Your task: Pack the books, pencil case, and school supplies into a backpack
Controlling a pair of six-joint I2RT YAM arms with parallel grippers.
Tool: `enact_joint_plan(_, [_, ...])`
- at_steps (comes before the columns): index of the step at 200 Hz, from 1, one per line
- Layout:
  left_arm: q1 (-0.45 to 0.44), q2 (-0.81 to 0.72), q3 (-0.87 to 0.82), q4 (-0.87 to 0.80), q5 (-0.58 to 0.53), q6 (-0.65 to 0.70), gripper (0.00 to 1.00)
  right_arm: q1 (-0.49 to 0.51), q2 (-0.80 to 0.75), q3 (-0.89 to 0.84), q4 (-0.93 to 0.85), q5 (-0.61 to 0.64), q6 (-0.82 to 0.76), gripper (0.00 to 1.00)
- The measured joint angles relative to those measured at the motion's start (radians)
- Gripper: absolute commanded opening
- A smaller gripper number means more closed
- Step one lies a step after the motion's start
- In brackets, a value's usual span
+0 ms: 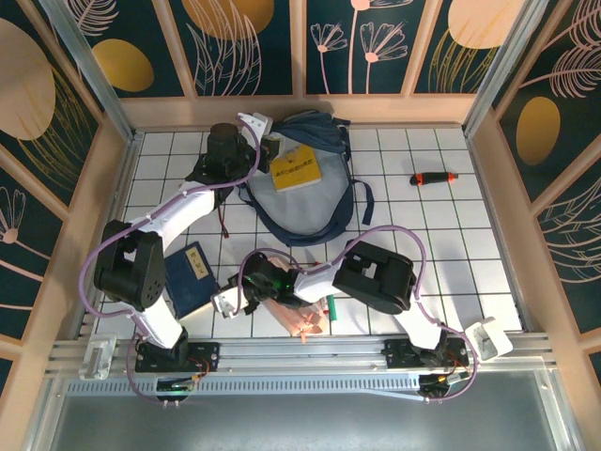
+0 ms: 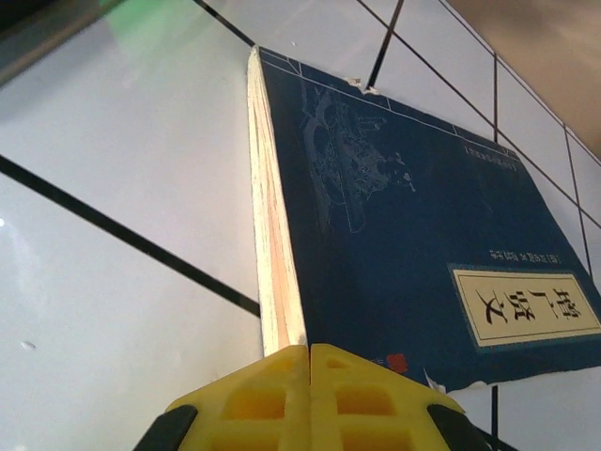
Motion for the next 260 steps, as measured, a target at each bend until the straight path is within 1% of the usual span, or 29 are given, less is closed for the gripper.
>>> enact_joint_plan(38, [0.002, 0.000, 0.000, -0.002, 0.011, 0.011, 0.00, -0.036, -0.052, -0.021, 0.011, 0.060, -0.016, 0.00])
enact_joint_plan(72, [0.002, 0.000, 0.001, -0.005, 0.012, 0.016, 0.00, -0.109, -0.167, -0.019, -0.013, 0.089, -0.056, 0.00])
enact_joint_plan(139, [0.002, -0.001, 0.000, -0.011, 0.008, 0.022, 0.00, -0.260, -0.328, 0.038, -0.182, 0.054, -0.130, 0.00])
enact_joint_plan(204, [0.008, -0.012, 0.000, -0.013, -0.006, 0.026, 0.00, -0.358, -0.457, 0.041, -0.319, 0.042, -0.172, 0.00])
enact_joint_plan(228, [0.008, -0.012, 0.000, -0.013, -0.009, 0.023, 0.00, -0.403, -0.507, 0.077, -0.391, 0.036, -0.187, 0.00])
enact_joint_plan(260, [0.008, -0.012, 0.002, -0.017, -0.010, 0.010, 0.00, -0.445, -0.589, 0.130, -0.433, 0.026, -0.224, 0.00])
